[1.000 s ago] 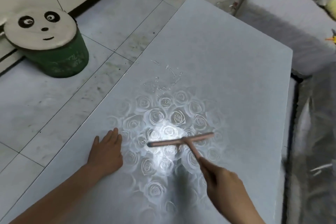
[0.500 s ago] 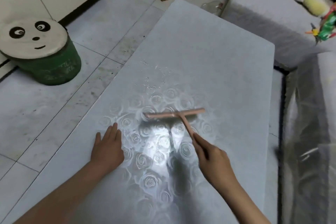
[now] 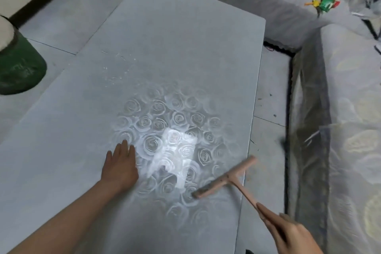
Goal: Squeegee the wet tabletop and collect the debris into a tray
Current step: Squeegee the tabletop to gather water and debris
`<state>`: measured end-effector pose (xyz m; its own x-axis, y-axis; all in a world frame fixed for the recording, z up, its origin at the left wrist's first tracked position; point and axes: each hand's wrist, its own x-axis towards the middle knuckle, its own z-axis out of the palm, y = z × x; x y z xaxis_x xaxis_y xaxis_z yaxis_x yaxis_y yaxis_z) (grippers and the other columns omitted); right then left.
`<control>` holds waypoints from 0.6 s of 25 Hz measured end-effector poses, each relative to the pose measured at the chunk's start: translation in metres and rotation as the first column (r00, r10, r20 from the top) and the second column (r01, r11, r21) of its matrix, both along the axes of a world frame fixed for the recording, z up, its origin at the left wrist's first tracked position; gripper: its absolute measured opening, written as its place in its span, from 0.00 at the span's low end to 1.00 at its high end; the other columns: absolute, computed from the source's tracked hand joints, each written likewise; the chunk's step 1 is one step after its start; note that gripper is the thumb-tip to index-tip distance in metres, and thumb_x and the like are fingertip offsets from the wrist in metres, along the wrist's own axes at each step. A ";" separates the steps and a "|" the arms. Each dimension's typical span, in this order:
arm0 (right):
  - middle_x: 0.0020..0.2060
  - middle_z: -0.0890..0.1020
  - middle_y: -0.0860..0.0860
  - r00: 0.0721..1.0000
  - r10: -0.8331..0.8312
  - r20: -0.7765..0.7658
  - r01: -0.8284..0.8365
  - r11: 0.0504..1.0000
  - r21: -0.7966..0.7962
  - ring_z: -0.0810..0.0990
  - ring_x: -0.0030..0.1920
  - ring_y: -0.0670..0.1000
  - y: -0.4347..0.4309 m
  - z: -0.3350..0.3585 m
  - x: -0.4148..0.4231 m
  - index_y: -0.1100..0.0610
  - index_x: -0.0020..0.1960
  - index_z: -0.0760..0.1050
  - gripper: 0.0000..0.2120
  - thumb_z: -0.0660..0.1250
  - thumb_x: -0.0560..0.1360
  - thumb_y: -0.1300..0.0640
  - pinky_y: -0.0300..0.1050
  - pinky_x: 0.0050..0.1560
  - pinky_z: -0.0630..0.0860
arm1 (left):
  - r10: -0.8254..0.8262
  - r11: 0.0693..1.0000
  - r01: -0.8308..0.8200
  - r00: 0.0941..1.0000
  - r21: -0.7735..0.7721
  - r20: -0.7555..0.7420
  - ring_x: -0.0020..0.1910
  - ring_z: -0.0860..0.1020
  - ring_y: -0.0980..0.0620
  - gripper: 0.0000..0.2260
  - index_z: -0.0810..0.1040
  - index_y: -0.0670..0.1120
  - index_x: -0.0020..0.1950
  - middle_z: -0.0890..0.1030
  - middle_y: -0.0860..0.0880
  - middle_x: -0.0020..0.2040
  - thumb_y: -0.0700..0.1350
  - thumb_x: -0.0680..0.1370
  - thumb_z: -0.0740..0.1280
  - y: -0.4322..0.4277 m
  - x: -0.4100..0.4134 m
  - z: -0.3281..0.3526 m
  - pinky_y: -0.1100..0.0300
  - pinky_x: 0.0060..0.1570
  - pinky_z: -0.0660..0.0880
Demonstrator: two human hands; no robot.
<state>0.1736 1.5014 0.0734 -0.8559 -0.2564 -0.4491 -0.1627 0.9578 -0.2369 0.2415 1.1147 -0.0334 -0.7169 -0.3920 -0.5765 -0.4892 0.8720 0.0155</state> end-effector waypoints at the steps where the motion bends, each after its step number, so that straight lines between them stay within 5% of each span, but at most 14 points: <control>1: 0.40 0.79 0.50 0.995 0.099 0.003 -0.099 0.995 -0.006 0.81 0.47 0.54 0.000 -0.010 -0.018 0.33 0.67 0.65 0.22 0.64 0.78 0.52 0.42 0.46 0.74 | 0.032 0.999 -0.032 0.999 -0.029 -0.003 0.77 0.49 0.43 0.26 0.50 0.43 0.77 0.46 0.41 0.78 0.46 0.80 0.53 0.020 -0.010 -0.005 0.48 0.74 0.52; 3: 0.39 0.74 0.51 0.964 0.264 -0.020 -0.265 0.962 -0.070 0.78 0.45 0.55 -0.035 -0.026 -0.052 0.32 0.71 0.57 0.23 0.57 0.80 0.49 0.47 0.45 0.73 | 0.062 0.995 -0.065 0.997 -0.069 -0.049 0.75 0.54 0.42 0.24 0.56 0.42 0.74 0.51 0.40 0.77 0.46 0.79 0.55 0.030 -0.018 -0.007 0.50 0.71 0.58; 5: 0.43 0.76 0.53 0.929 0.366 -0.055 -0.370 0.921 -0.118 0.78 0.48 0.57 -0.064 -0.036 -0.089 0.36 0.72 0.61 0.20 0.54 0.81 0.48 0.49 0.47 0.73 | 0.138 0.986 -0.144 0.987 -0.080 -0.082 0.72 0.59 0.43 0.20 0.61 0.42 0.70 0.57 0.40 0.74 0.47 0.79 0.56 0.050 -0.021 -0.011 0.52 0.67 0.64; 8: 0.45 0.79 0.50 0.863 0.492 -0.112 -0.504 0.854 -0.131 0.79 0.50 0.55 -0.049 -0.029 -0.143 0.36 0.68 0.66 0.17 0.54 0.80 0.43 0.50 0.48 0.75 | 0.326 0.945 -0.325 0.943 0.035 -0.068 0.77 0.48 0.44 0.26 0.54 0.40 0.74 0.47 0.42 0.78 0.52 0.80 0.56 0.073 -0.027 -0.018 0.49 0.70 0.62; 12: 0.41 0.80 0.48 0.835 0.550 -0.001 -0.550 0.835 -0.009 0.81 0.47 0.50 0.025 -0.002 -0.170 0.30 0.66 0.66 0.18 0.55 0.77 0.39 0.46 0.46 0.76 | 0.341 0.937 -0.338 0.940 0.090 -0.015 0.77 0.43 0.43 0.30 0.50 0.38 0.75 0.41 0.42 0.78 0.53 0.81 0.56 0.068 -0.030 -0.025 0.47 0.72 0.60; 15: 0.40 0.77 0.49 0.773 0.633 0.036 -0.630 0.774 -0.068 0.79 0.46 0.54 -0.010 -0.018 -0.169 0.22 0.65 0.54 0.21 0.54 0.79 0.44 0.47 0.46 0.74 | 0.312 0.945 -0.311 0.950 0.101 0.006 0.77 0.44 0.44 0.29 0.50 0.39 0.76 0.41 0.42 0.78 0.53 0.81 0.56 0.062 -0.029 -0.028 0.50 0.72 0.59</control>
